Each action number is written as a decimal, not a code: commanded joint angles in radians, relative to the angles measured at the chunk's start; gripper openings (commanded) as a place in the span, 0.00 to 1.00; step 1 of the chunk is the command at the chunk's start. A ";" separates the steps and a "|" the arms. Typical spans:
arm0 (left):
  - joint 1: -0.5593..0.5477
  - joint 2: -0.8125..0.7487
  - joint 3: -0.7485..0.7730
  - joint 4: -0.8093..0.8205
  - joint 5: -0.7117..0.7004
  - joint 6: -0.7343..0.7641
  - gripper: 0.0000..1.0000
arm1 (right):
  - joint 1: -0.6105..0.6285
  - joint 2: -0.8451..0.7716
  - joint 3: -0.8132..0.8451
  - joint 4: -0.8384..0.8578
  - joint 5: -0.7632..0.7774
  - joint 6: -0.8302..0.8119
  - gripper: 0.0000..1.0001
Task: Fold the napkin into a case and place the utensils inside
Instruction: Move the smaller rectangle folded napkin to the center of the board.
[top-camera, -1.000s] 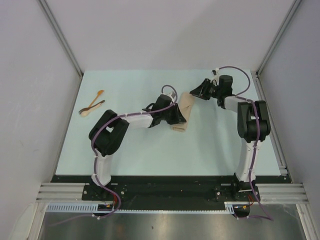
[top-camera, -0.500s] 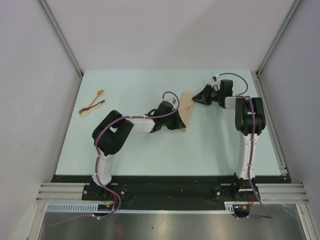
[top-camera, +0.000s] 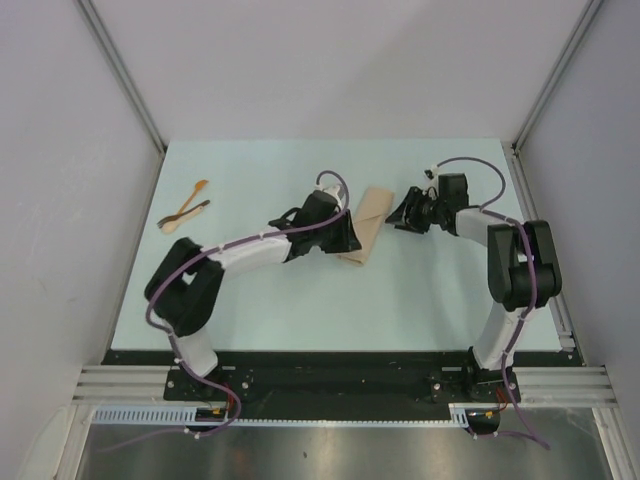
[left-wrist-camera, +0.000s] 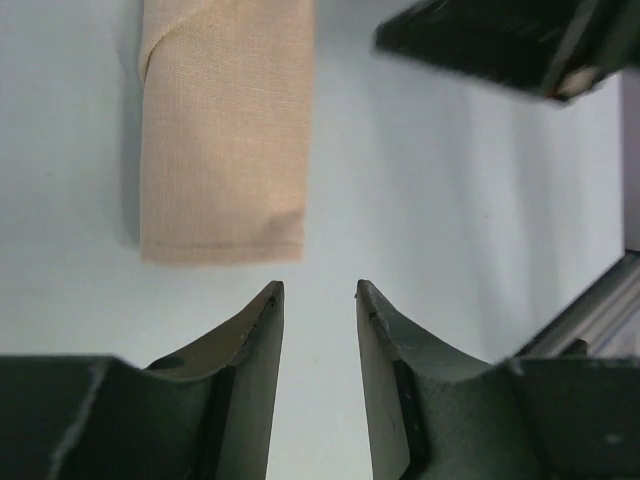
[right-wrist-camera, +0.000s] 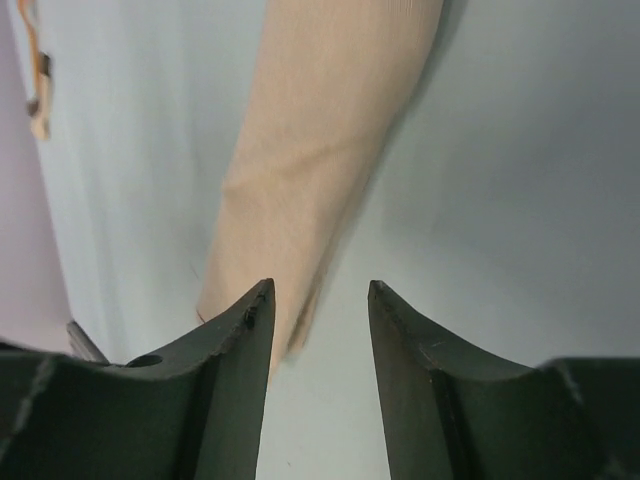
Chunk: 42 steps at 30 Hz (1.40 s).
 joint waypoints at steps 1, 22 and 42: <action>0.006 -0.233 -0.062 -0.075 -0.028 0.016 0.40 | 0.096 -0.096 -0.128 -0.061 0.141 -0.072 0.45; 0.107 -0.990 -0.429 -0.354 -0.036 0.010 0.44 | 0.518 0.273 0.320 -0.254 0.522 -0.158 0.32; 0.294 -0.584 -0.418 0.237 0.227 -0.183 0.36 | 0.324 0.168 0.413 -0.124 0.073 -0.023 0.47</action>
